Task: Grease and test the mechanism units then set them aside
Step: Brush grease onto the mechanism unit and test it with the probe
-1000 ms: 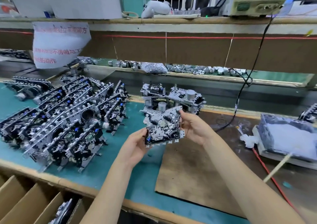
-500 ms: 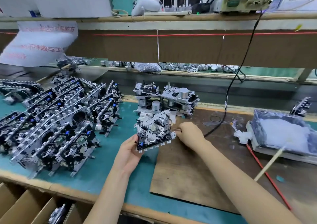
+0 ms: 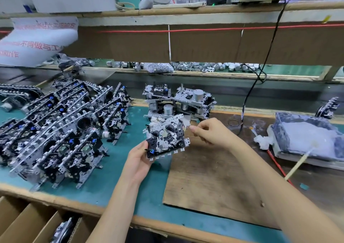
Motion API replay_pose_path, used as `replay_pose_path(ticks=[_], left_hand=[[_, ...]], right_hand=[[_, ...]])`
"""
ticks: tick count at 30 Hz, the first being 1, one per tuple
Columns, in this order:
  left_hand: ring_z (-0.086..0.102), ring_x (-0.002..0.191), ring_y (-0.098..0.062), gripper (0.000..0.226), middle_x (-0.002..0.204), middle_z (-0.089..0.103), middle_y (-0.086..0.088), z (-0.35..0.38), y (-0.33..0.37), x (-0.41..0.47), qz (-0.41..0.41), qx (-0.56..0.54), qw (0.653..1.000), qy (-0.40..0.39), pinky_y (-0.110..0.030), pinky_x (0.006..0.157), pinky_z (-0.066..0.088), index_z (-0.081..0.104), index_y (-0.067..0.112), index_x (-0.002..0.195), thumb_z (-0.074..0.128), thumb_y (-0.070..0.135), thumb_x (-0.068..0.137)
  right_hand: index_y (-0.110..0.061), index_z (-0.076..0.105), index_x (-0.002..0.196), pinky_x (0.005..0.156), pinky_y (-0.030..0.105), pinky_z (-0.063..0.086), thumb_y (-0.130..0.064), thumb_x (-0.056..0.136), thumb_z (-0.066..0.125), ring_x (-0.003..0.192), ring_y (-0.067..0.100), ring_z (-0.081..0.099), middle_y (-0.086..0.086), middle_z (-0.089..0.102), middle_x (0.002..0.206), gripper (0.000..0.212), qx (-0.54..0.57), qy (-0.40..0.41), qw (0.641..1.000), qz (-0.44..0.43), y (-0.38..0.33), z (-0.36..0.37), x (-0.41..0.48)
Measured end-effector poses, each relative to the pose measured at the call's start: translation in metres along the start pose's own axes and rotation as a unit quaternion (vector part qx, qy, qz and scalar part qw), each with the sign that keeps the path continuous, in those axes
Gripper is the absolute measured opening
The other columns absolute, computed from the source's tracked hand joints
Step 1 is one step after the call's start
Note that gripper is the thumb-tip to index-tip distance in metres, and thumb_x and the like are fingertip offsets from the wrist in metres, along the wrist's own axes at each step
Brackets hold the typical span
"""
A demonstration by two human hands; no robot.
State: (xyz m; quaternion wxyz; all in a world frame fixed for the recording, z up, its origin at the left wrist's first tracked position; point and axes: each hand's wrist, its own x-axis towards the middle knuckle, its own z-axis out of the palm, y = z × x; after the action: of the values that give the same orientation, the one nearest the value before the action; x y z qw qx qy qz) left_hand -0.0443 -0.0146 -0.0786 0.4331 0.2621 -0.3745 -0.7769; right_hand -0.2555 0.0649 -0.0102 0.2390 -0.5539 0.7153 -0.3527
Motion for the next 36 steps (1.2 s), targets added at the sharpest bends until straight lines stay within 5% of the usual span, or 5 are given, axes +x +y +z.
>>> replay_pose_path(ticks=[7, 19, 27, 36], left_hand=[[0.071, 0.077, -0.016, 0.030, 0.088, 0.074, -0.008, 0.0023, 0.0022, -0.0018, -0.002, 0.001, 1.000, 0.001, -0.024, 0.061, 0.057, 0.060, -0.002, 0.105, 0.032, 0.006, 0.099], [0.071, 0.081, -0.017, 0.029, 0.092, 0.074, -0.008, -0.0005, 0.0006, -0.0005, -0.011, -0.004, 1.000, 0.001, -0.027, 0.070, 0.057, 0.058, -0.003, 0.111, 0.038, 0.008, 0.093], [0.071, 0.076, -0.016, 0.034, 0.087, 0.074, -0.007, 0.0000, 0.0001, -0.0014, -0.001, -0.011, 1.000, -0.011, -0.026, 0.063, 0.058, 0.060, -0.001, 0.105, 0.048, 0.015, 0.078], [0.070, 0.072, -0.014, 0.028, 0.086, 0.074, -0.006, 0.0025, 0.0010, -0.0017, -0.001, 0.000, 1.000, -0.002, -0.023, 0.061, 0.056, 0.060, -0.002, 0.105, 0.045, 0.011, 0.086]], right_hand=[[0.014, 0.057, 0.072, 0.044, 0.013, 0.028, -0.038, 0.090, 0.056, 0.038, 0.005, 0.029, 0.000, 0.034, 0.048, 0.055, -0.024, 0.041, 0.998, -0.046, -0.0028, 0.0013, -0.0047], [0.012, 0.060, 0.065, 0.045, 0.013, 0.029, -0.031, 0.090, 0.058, 0.038, 0.004, 0.032, -0.003, 0.032, 0.045, 0.049, -0.037, 0.042, 0.996, -0.063, -0.0092, 0.0034, -0.0070], [0.017, 0.058, 0.070, 0.043, 0.012, 0.029, -0.032, 0.090, 0.057, 0.036, 0.003, 0.033, -0.009, 0.037, 0.034, 0.053, -0.007, 0.034, 0.998, -0.044, -0.0070, 0.0050, -0.0080], [-0.013, 0.058, 0.057, 0.047, 0.016, 0.033, -0.048, 0.089, 0.052, 0.038, 0.005, 0.038, -0.003, 0.047, 0.046, 0.048, 0.006, -0.050, 0.998, 0.025, 0.0002, -0.0017, -0.0046]])
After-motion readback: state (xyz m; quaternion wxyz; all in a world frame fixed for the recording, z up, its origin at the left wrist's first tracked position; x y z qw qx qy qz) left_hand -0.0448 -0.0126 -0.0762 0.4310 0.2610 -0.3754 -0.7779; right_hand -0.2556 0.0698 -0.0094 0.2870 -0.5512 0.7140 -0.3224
